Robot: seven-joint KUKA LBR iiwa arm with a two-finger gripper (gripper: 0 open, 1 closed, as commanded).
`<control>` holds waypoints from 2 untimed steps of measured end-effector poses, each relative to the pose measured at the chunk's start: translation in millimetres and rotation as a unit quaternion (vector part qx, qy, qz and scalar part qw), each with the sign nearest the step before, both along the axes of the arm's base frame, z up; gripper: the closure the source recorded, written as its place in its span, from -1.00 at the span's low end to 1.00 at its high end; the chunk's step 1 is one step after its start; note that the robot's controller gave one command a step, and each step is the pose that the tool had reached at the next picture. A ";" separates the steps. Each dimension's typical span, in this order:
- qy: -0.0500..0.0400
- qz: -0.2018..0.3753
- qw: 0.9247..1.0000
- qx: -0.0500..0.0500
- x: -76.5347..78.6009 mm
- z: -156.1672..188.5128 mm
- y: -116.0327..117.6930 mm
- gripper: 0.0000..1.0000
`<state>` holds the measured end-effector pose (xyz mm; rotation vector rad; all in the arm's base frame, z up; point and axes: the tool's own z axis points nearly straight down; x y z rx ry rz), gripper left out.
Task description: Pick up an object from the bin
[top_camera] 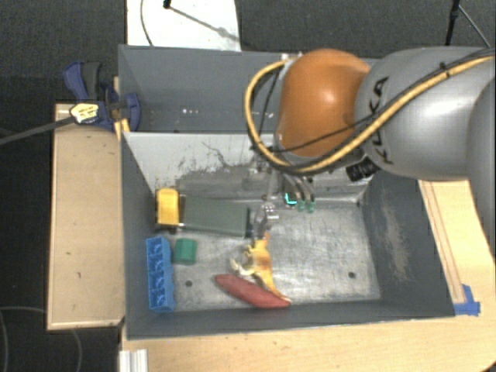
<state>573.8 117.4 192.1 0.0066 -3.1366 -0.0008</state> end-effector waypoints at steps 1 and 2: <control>-0.001 0.000 1.000 0.000 0.3 2.1 -0.2 -1.00; -0.003 0.038 0.999 0.001 -8.5 9.4 -14.1 -1.00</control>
Offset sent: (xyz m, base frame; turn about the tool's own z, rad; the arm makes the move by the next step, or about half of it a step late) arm -0.0246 -0.0440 0.0187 -0.1901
